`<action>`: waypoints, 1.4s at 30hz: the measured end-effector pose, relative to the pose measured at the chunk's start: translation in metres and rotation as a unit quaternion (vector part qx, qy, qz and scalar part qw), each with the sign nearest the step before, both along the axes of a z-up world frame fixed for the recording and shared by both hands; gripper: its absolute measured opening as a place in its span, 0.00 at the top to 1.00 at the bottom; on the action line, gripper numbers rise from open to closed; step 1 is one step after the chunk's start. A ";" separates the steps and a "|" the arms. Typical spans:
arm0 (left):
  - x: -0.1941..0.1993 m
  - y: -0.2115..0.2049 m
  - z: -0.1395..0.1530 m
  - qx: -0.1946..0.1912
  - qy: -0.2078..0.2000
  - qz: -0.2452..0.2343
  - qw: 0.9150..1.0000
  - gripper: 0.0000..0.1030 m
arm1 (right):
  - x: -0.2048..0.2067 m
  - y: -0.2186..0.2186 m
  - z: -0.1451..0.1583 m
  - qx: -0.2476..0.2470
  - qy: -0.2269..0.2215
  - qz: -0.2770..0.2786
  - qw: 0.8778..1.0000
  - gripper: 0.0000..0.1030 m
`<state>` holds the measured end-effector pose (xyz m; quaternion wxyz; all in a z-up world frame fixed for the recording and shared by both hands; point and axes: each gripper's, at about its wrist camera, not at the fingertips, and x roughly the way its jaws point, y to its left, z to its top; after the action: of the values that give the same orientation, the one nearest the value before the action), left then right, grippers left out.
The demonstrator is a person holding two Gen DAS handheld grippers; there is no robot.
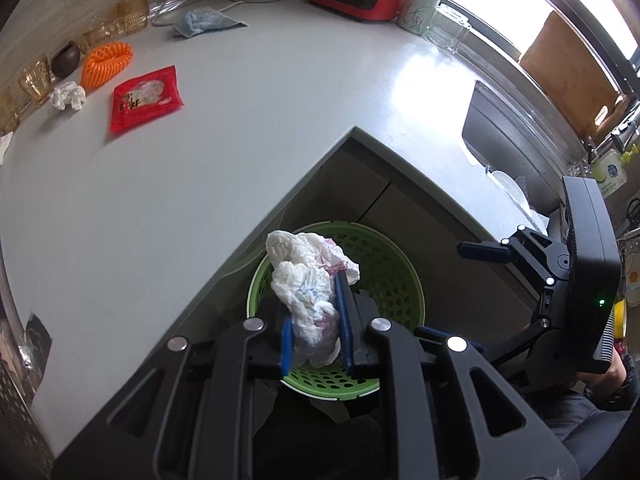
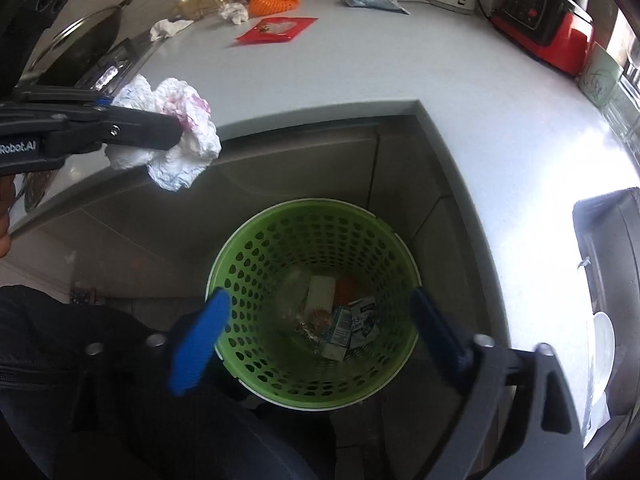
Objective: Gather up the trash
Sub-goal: 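Lower both tools over the green basket and release the tissue and brown ball, then raise both tools back over the counter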
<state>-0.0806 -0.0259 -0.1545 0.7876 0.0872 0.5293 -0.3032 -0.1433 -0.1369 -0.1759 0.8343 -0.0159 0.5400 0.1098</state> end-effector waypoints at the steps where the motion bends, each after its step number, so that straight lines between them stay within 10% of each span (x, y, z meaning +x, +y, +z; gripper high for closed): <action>1: -0.001 0.001 -0.001 -0.001 0.003 0.001 1.000 0.83 | 0.000 0.000 0.002 -0.001 -0.002 0.000 1.000 0.03; 22: -0.018 -0.049 -0.036 0.031 0.061 -0.128 0.989 0.81 | -0.002 -0.071 0.044 -0.020 -0.063 -0.081 0.995 0.02; 27: -0.028 -0.065 -0.043 0.052 0.065 -0.148 0.985 0.33 | -0.004 -0.088 0.047 -0.021 -0.068 -0.101 0.992 0.02; 42: -0.005 -0.079 -0.009 0.042 0.020 -0.081 0.996 0.09 | 0.004 -0.112 0.057 -0.015 -0.089 -0.093 0.992 0.02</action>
<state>-0.0859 -0.1044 -0.1632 0.7456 0.1567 0.5481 -0.3451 -0.1394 -0.2486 -0.1191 0.8855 0.0118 0.4640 0.0220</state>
